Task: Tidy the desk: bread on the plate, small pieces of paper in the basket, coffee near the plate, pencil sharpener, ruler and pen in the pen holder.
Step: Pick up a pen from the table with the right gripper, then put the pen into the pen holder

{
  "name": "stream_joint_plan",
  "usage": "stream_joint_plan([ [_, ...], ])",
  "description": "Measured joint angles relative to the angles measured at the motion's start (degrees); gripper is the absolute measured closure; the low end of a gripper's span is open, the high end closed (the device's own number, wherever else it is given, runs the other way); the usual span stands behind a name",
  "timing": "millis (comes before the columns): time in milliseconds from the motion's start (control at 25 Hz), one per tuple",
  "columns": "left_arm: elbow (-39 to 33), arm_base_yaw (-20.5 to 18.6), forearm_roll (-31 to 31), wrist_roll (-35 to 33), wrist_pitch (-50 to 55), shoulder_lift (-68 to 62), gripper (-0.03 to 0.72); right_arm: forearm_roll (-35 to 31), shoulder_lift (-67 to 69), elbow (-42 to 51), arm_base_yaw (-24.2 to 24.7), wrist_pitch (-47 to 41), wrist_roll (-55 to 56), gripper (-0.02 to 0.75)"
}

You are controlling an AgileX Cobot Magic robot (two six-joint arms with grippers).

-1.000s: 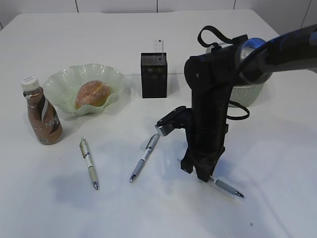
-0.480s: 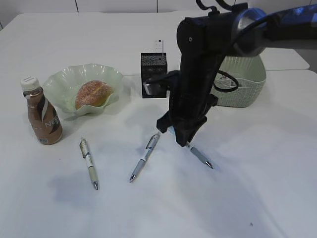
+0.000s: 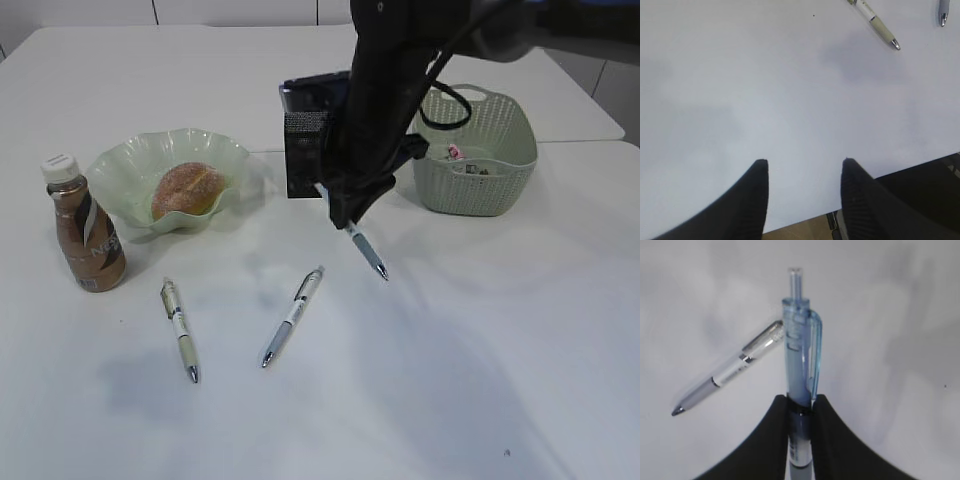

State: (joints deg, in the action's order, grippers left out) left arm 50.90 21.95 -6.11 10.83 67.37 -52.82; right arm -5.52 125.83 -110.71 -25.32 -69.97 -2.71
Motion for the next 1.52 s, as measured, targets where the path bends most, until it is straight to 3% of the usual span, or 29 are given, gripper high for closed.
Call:
stream_joint_plan([
  [280, 0.0, 0.0, -0.1, 0.0, -2.4, 0.0, 0.361, 0.1, 0.0, -9.5, 0.0, -0.2, 0.1, 0.619],
  [480, 0.0, 0.0, -0.3, 0.0, -5.2, 0.0, 0.361, 1.1, 0.0, -12.2, 0.0, 6.7, 0.1, 0.619],
  [640, 0.0, 0.0, -0.3, 0.0, -5.9, 0.0, 0.361, 1.6, 0.0, -12.2, 0.0, 11.0, 0.1, 0.619],
  [880, 0.0, 0.0, -0.5, 0.0, -9.1, 0.0, 0.361, 6.6, 0.1, -12.2, 0.0, 25.1, 0.1, 0.619],
  [1240, -0.1, 0.0, -1.5, 0.1, -13.5, 0.0, 0.367, 9.3, 0.1, -12.1, 1.8, 33.8, 0.1, 0.619],
  [1520, -0.3, 0.0, -3.3, 0.1, -16.7, -0.4, 0.377, 9.6, 0.1, -6.1, 4.3, 47.7, 0.1, 0.619],
])
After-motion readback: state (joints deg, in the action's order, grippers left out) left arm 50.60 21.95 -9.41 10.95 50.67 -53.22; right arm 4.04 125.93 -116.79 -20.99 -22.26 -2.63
